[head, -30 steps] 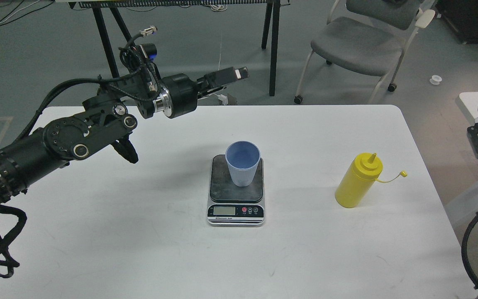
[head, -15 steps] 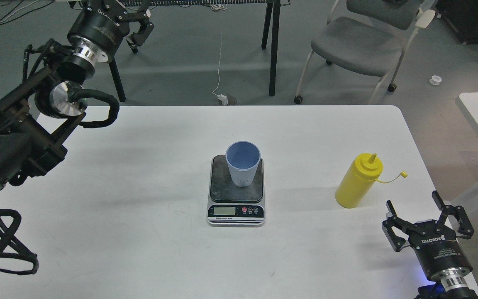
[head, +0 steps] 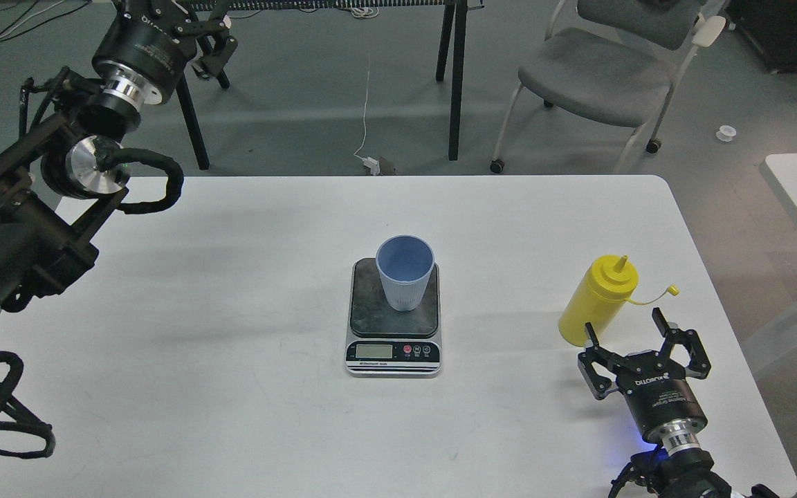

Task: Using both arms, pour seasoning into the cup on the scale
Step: 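Move the right gripper to the yellow squeeze bottle and grasp it, then lift the yellow bottle with the right gripper and tilt it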

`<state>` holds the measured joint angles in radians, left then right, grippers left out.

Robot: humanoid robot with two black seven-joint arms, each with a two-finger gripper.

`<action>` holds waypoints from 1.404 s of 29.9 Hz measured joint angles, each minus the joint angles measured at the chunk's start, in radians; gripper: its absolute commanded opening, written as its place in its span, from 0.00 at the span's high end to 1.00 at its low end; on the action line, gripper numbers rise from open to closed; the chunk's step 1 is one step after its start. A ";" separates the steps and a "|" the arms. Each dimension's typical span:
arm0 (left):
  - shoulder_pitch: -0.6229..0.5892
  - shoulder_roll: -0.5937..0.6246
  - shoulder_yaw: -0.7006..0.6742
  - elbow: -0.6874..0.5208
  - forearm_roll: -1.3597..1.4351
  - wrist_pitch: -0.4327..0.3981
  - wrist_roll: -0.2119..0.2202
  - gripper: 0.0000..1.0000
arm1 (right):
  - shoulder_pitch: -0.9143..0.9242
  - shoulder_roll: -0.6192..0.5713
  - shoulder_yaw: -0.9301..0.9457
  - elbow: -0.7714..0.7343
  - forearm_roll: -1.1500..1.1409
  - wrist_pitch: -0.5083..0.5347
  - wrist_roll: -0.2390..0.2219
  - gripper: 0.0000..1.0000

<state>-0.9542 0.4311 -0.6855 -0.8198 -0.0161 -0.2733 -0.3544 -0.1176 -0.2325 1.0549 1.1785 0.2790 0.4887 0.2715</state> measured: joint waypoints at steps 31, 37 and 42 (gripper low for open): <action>0.015 0.015 0.010 -0.007 0.005 -0.007 0.003 0.01 | 0.211 0.117 -0.004 -0.226 0.000 0.000 0.019 0.55; 0.014 0.019 0.002 -0.010 0.004 -0.007 0.003 0.01 | 0.258 0.018 0.017 -0.124 -0.018 0.000 0.021 0.55; 0.014 0.033 -0.006 -0.012 -0.004 -0.010 0.003 0.01 | 0.348 -0.084 0.027 -0.003 -0.171 -0.042 0.023 0.56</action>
<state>-0.9403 0.4642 -0.6914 -0.8315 -0.0203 -0.2836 -0.3518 0.2301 -0.3166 1.0819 1.1755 0.1077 0.4464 0.2941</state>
